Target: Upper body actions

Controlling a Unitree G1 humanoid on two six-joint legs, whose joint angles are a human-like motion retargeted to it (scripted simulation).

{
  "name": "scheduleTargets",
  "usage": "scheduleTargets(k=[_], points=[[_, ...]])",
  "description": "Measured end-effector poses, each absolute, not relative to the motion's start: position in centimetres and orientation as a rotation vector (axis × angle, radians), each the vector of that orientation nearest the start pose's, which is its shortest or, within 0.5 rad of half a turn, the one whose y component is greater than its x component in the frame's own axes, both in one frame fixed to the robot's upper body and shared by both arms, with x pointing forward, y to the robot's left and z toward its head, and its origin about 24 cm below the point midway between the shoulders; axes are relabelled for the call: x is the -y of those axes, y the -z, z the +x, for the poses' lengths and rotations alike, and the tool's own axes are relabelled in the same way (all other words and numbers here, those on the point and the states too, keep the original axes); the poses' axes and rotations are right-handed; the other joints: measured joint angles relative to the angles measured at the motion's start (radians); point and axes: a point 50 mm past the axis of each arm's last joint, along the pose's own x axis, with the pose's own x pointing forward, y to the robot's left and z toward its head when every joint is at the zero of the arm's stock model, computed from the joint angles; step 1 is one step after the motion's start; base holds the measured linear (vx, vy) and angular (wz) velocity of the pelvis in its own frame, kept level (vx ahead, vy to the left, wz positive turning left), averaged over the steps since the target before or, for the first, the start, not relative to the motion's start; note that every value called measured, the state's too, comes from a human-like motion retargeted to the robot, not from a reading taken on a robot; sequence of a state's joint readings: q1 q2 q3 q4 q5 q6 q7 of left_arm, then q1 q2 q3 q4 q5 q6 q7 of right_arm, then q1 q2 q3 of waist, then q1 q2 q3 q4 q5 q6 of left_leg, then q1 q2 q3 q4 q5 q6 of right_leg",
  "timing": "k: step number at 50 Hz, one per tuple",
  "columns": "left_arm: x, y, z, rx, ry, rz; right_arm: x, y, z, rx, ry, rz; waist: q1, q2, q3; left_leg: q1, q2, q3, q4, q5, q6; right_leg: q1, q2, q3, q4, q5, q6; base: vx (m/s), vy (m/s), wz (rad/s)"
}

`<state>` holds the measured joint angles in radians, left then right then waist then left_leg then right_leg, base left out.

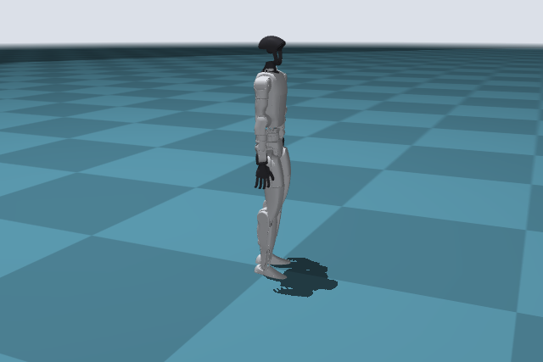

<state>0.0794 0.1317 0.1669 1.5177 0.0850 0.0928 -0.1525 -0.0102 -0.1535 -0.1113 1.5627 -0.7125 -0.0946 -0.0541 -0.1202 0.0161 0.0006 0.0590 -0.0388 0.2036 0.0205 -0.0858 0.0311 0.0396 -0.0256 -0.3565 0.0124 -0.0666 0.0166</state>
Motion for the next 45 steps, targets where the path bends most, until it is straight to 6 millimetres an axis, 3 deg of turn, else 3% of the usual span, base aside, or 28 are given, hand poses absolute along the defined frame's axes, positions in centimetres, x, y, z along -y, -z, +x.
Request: scheduleTargets(k=[20,45], points=[[-20.26,17.79,-1.69,-1.653,-0.091,-0.038,20.94,17.64,2.49,-1.440,-0.373,-0.605,0.000,-0.001,0.000,0.001,0.001,0.002,0.000,-0.002,-0.001,0.001,0.001,0.001,0.000,-0.002,0.001,0.00,0.00,0.00],[-19.77,17.78,-2.16,-1.688,-0.078,-0.103,20.85,17.67,2.18,-1.468,-0.348,-0.559,0.001,-0.004,-0.001,0.002,0.001,0.003,-0.001,-0.003,-0.001,0.001,0.000,0.001,0.000,-0.003,0.002,0.00,0.00,0.00]])
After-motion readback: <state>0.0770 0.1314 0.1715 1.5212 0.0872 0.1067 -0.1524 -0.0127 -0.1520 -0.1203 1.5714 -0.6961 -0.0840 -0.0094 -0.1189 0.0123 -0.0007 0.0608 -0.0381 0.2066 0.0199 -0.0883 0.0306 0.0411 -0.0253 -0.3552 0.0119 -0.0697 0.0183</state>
